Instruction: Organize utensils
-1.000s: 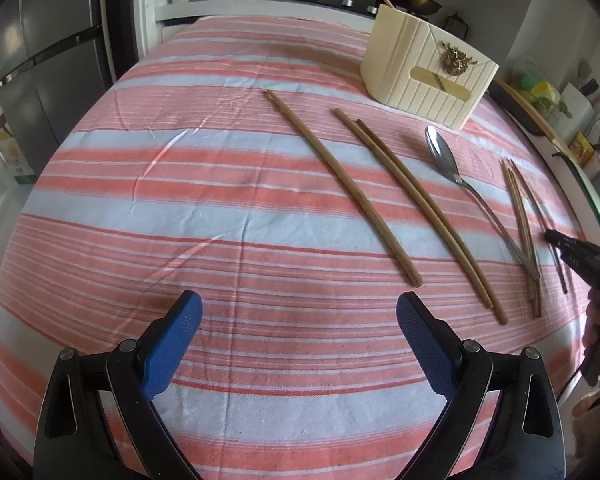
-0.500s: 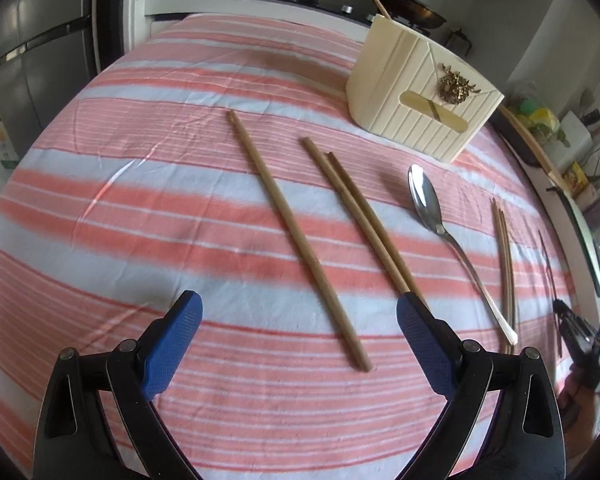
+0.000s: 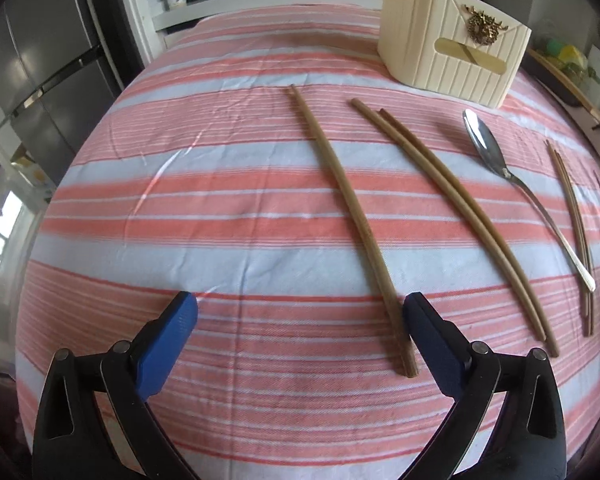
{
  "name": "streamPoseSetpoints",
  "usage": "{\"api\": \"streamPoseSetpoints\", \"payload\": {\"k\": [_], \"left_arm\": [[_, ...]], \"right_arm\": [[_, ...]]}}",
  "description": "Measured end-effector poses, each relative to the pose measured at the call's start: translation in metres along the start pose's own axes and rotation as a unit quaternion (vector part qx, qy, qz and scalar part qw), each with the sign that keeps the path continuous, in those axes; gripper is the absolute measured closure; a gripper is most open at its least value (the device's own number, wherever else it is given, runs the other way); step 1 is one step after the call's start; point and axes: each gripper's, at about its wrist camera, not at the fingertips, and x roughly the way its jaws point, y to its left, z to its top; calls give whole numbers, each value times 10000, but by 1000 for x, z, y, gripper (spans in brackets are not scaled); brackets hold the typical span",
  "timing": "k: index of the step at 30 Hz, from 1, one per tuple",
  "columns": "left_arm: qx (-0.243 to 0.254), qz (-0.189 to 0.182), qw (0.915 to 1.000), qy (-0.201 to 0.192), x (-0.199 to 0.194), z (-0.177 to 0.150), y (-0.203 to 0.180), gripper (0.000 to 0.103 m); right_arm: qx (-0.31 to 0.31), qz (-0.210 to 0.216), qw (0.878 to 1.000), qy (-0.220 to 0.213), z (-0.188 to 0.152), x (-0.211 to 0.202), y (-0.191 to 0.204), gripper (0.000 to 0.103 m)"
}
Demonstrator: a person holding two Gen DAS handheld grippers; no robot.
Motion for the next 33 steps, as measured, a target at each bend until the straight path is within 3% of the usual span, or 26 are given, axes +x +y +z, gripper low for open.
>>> {"api": "streamPoseSetpoints", "payload": {"k": [6,8,9,11,13,16,20,29,33], "left_arm": [[13,-42,10000,-62,2,-3,7,0],[35,-76,9999,-143,1,-5,7,0],[42,-104,9998,-186,1,-6,7,0],[67,-123,9996,-259,0,-7,6,0],[60,-129,9993,-344,0,-10,6,0],[48,-136,9991,-403,0,-10,8,0],[35,-140,9991,-407,0,-10,8,0],[-2,-156,9990,-417,-4,-16,9,0],[207,-269,9994,-102,-3,-10,10,0]], "right_arm": [[56,68,10000,-1,0,-1,-3,96],[241,295,9993,17,0,-1,-11,96],[344,484,9982,49,-1,-1,-17,93],[441,954,9941,250,1,0,-27,75],[321,1096,9922,508,4,-1,-31,58],[-179,1072,9902,875,3,-2,-28,57],[-677,1044,9868,1036,3,-1,-25,57],[-616,1172,9843,1170,8,3,-28,53],[-733,1153,9821,1298,11,5,-21,43]]}}
